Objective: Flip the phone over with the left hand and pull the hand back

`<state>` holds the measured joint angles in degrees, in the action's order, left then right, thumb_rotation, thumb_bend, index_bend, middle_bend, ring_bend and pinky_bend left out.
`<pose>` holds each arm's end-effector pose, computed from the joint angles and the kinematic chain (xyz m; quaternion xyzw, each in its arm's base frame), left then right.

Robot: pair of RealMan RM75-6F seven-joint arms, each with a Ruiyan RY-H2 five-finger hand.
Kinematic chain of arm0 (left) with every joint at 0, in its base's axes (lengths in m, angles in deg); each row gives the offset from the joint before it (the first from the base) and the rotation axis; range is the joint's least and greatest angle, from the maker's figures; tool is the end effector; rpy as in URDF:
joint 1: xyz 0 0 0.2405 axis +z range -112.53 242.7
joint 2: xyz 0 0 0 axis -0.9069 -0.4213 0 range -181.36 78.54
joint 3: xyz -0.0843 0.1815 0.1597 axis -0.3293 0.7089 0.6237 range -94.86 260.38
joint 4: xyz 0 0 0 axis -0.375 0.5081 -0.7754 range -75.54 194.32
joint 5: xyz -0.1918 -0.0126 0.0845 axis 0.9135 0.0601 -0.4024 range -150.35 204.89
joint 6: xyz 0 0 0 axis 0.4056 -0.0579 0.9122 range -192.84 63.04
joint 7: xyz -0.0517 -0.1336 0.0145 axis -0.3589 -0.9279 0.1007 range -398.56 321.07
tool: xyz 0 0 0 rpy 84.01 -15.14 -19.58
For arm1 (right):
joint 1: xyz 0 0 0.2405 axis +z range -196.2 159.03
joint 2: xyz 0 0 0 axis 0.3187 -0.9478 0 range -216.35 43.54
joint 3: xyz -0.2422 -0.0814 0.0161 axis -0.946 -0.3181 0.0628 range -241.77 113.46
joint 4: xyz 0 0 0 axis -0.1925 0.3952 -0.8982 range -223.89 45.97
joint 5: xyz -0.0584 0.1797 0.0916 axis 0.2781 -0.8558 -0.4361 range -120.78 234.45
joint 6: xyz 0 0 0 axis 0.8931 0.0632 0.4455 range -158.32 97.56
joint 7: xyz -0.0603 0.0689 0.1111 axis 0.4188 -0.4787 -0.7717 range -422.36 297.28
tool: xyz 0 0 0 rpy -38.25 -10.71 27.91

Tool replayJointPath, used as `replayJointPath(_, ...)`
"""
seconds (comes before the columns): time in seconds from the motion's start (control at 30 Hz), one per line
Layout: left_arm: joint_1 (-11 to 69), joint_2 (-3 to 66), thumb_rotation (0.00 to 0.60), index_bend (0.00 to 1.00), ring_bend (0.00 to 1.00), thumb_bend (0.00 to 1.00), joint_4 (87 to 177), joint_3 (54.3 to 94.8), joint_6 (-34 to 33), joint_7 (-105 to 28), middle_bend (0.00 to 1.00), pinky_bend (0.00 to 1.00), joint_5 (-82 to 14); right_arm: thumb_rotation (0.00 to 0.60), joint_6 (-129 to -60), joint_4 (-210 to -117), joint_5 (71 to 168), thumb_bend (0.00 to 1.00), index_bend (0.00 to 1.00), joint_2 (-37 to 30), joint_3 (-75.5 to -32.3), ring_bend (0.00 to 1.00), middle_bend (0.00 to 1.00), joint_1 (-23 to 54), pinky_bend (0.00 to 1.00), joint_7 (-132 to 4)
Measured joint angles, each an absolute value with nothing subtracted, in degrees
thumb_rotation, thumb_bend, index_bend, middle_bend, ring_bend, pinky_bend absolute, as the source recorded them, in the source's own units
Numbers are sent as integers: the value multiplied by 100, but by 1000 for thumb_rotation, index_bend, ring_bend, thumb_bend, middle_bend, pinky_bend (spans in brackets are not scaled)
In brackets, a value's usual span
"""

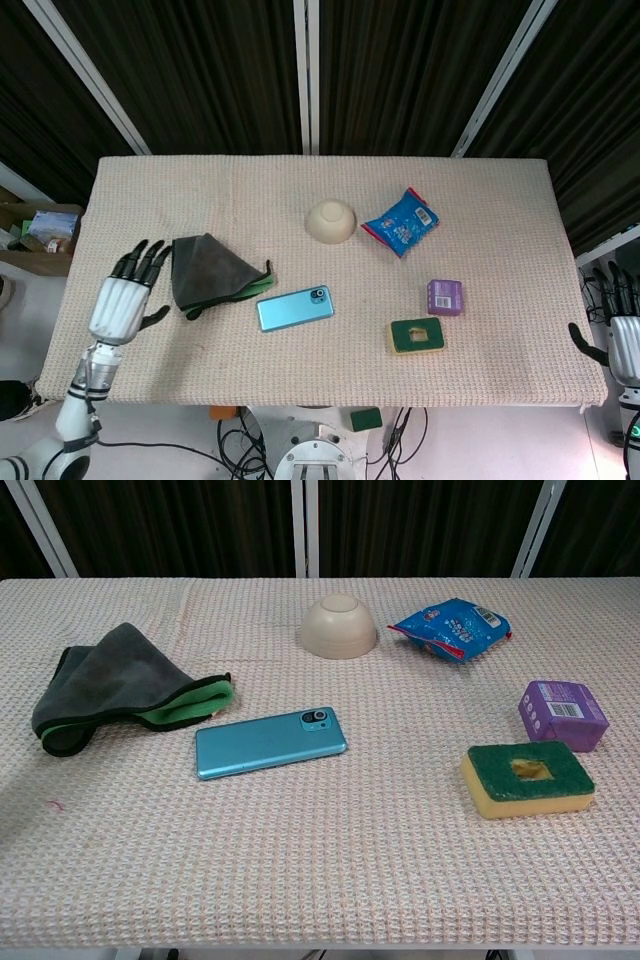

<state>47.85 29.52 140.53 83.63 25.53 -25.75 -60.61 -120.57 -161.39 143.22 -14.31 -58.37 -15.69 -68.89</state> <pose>-0.2663 0.2300 0.0816 -0.6549 -0.2635 -0.4276 0.5647 -0.3591 -0.1812 0.1686 0.5716 -0.3253 0.3933 0.6425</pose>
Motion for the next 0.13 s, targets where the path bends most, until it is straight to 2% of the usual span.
replayJointPath(0.13, 5307, 2626, 600, 99, 41, 34, 13891, 8603, 2724, -2913, 89, 209, -5967, 600, -11871, -16286, 14283, 287, 0, -1483, -5939, 0, 0, -1589, 0, -6723)
